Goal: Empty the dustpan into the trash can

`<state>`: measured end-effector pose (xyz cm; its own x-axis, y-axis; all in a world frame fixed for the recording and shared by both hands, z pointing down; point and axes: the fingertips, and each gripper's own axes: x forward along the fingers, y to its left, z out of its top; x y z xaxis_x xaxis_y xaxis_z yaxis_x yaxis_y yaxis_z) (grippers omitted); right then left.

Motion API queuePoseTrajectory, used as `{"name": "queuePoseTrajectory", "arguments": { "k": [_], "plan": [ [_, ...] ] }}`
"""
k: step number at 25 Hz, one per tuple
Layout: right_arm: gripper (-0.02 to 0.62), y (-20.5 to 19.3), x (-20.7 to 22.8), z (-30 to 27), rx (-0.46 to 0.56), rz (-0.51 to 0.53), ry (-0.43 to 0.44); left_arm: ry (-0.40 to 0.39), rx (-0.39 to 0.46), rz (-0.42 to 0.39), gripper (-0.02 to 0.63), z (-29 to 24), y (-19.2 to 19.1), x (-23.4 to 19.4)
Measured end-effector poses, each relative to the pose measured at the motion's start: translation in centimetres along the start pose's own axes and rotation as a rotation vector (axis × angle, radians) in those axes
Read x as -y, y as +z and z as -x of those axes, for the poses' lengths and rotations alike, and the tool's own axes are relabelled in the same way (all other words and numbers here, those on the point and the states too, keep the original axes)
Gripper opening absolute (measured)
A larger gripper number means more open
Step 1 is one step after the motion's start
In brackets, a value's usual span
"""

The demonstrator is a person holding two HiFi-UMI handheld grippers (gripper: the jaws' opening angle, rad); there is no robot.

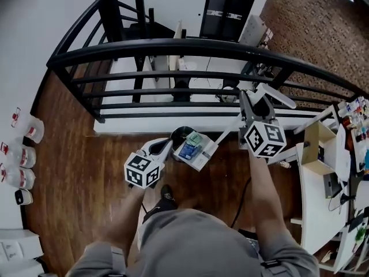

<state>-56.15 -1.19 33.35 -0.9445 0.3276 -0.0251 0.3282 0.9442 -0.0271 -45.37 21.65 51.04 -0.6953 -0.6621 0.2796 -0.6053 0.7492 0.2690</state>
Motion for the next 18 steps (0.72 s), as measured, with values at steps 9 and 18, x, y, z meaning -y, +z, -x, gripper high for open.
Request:
{"name": "queuePoseTrajectory", "arguments": {
  "k": [9,18],
  "plan": [
    [0.195,0.2,0.8,-3.5,-0.011,0.038,-0.098,-0.080,-0.018,0.022,0.006,-2.6,0.4,-3.7],
    [0.195,-0.1,-1.1,-14.8,-0.038,0.115,-0.008,0.018,-0.008,0.062,0.006,-5.2,3.0,-8.4]
  ]
}}
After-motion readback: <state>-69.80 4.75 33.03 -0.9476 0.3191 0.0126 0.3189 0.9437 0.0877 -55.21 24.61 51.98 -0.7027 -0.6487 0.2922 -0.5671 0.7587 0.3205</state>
